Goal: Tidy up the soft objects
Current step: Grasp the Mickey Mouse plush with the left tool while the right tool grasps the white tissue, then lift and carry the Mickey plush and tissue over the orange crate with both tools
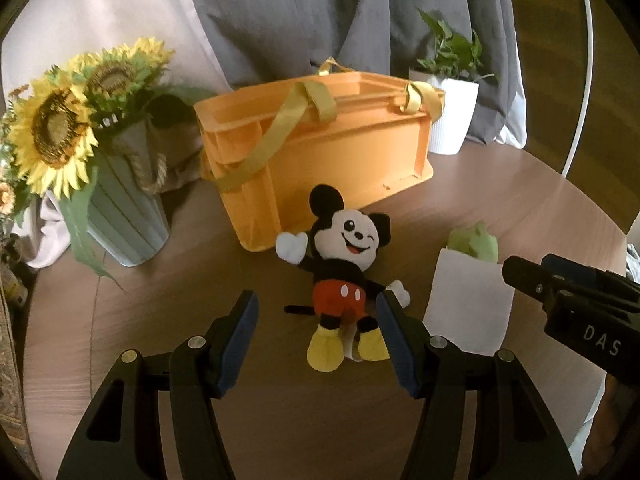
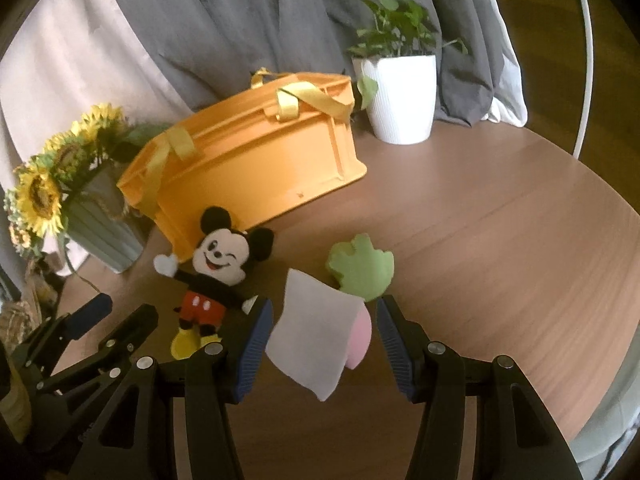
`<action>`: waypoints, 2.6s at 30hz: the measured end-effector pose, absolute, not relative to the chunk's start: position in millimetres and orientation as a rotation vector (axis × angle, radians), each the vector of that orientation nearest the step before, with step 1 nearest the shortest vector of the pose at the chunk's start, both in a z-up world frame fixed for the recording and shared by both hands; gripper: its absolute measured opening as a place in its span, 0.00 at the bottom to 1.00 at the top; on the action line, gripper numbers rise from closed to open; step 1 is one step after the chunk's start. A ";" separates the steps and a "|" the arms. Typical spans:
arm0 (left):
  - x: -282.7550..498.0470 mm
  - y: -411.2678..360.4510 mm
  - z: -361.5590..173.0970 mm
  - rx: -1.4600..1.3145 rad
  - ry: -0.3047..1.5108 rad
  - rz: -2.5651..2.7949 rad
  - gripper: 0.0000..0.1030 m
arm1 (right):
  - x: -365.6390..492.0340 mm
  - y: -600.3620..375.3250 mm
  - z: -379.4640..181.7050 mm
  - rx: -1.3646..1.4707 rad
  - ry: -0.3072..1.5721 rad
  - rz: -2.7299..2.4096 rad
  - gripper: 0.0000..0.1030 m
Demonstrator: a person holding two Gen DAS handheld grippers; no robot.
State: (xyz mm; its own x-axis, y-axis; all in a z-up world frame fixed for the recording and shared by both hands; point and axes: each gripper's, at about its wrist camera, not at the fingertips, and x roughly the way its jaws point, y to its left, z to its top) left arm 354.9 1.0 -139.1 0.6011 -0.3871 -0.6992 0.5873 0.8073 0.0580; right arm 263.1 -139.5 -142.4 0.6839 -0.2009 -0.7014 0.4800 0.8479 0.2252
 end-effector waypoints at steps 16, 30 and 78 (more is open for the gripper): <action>380.7 -18.0 -170.8 0.296 0.790 -0.616 0.58 | 275.8 -149.8 -168.0 0.489 0.751 -0.432 0.49; 393.5 -28.8 -193.6 0.284 0.847 -0.629 0.58 | 286.0 -147.3 -175.5 0.480 0.765 -0.391 0.25; 313.8 15.1 -93.8 0.077 0.660 -0.389 0.35 | 260.4 -134.6 -84.9 0.257 0.563 -0.122 0.05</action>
